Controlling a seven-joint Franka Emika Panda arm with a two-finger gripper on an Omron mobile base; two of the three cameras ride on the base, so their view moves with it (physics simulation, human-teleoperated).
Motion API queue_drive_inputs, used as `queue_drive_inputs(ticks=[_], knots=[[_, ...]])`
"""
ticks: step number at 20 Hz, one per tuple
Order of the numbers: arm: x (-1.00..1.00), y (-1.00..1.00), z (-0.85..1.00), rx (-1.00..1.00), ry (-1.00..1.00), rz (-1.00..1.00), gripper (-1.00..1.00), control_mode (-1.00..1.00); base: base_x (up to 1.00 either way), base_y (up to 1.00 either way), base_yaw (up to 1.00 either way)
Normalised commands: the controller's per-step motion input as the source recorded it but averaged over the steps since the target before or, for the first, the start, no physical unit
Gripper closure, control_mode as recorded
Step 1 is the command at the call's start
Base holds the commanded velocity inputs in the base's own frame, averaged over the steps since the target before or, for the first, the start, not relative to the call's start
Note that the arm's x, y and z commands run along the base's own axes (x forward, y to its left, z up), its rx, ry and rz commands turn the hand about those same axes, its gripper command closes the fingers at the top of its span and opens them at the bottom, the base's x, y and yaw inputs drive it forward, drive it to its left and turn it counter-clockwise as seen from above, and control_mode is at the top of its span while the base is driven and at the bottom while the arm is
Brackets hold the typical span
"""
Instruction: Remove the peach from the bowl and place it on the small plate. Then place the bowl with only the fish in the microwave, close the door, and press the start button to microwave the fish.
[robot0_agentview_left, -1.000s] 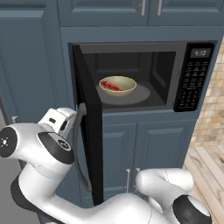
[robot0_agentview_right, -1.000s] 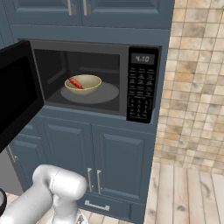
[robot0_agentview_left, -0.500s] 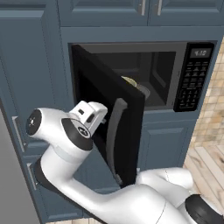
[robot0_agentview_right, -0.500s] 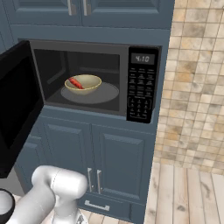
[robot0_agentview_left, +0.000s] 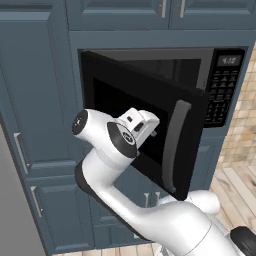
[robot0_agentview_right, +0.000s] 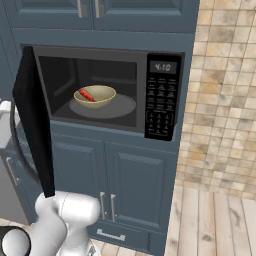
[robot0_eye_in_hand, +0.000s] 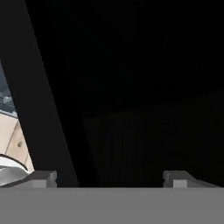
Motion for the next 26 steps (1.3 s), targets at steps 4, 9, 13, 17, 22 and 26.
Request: queue_drive_inputs(ticks=[4,9,13,17,22,26], knots=[[0.38,-0.77,0.0,0.0,0.0,-0.09,-1.0,-1.0,0.0,0.0,0.0],[0.4,-0.57,0.04,0.0,0.0,-0.06,-1.0,-1.0,0.0,0.0,0.0],[0.39,-0.36,0.02,0.0,0.0,-0.01,-1.0,-1.0,0.0,0.0,0.0],[0.41,-0.25,0.0,0.0,-0.01,0.0,-1.0,-1.0,0.0,0.0,0.0],[0.61,-0.23,0.0,0.0,-0.1,0.05,-1.0,-1.0,0.0,0.0,0.0],[0.73,-0.25,0.0,0.0,-0.12,0.12,-1.0,-1.0,0.0,0.0,0.0]])
